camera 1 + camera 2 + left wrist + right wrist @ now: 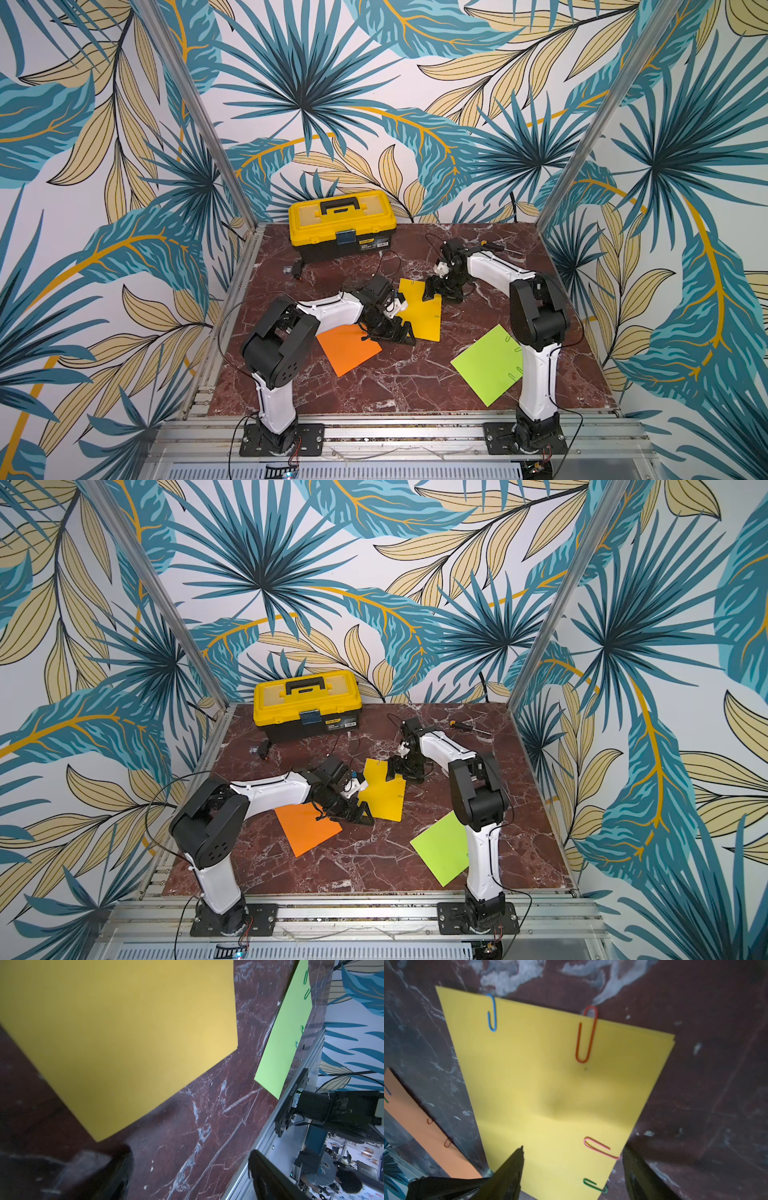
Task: Unclip the paperclips from the documents
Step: Move the document to the center of the board.
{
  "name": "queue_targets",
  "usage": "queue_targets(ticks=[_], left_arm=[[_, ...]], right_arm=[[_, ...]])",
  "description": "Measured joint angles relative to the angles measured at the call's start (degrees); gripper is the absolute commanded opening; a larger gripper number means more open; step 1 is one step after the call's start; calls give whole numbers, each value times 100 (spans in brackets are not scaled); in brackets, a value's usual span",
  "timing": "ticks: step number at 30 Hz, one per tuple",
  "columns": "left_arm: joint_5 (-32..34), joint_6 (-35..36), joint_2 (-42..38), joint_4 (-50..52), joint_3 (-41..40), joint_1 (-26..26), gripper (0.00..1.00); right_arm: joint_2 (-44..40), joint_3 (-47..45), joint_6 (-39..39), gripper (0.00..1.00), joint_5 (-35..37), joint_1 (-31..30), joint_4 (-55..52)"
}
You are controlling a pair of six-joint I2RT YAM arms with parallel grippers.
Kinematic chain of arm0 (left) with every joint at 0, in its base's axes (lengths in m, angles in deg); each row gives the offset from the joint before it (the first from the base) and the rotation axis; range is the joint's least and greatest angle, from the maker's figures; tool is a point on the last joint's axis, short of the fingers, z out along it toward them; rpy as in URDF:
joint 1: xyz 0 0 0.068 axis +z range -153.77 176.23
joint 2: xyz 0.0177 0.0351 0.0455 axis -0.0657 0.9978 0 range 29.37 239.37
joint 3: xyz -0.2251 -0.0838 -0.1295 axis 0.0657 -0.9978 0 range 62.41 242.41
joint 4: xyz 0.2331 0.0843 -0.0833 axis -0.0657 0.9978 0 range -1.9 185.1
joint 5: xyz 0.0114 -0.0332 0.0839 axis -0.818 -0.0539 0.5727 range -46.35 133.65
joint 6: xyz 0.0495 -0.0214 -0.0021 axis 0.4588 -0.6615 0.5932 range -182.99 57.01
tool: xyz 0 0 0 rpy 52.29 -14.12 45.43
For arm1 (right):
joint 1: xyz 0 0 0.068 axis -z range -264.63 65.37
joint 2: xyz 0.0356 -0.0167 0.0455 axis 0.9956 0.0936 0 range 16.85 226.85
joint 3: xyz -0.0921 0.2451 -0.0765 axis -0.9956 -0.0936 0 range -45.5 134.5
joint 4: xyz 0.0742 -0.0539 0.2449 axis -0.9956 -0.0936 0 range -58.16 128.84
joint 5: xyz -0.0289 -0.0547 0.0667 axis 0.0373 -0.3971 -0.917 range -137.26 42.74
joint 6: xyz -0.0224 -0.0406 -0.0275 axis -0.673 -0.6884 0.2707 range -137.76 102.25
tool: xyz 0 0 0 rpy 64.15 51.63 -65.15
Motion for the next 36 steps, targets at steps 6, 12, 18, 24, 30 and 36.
queue_targets(ticks=[6, 12, 18, 24, 30, 36], left_arm=[[470, -28, -238, 367, -61, 9, 89], [905, 83, -151, 564, 737, 433, 88], [957, 238, 498, 415, 1611, 903, 87], [831, 258, 1049, 278, 1696, 911, 86], [640, 136, 1113, 59, 1690, 857, 84], [420, -131, 1043, -219, 1436, 472, 83]], right_arm=[[-105, -122, -13, 74, 13, 105, 11], [9, 330, 184, 71, 83, 282, 4], [413, 658, 374, 71, 57, 267, 50], [579, 909, 400, 71, -55, 249, 9], [796, 1248, 313, 70, -146, 142, -74], [796, 1233, 160, 70, -188, 11, -149]])
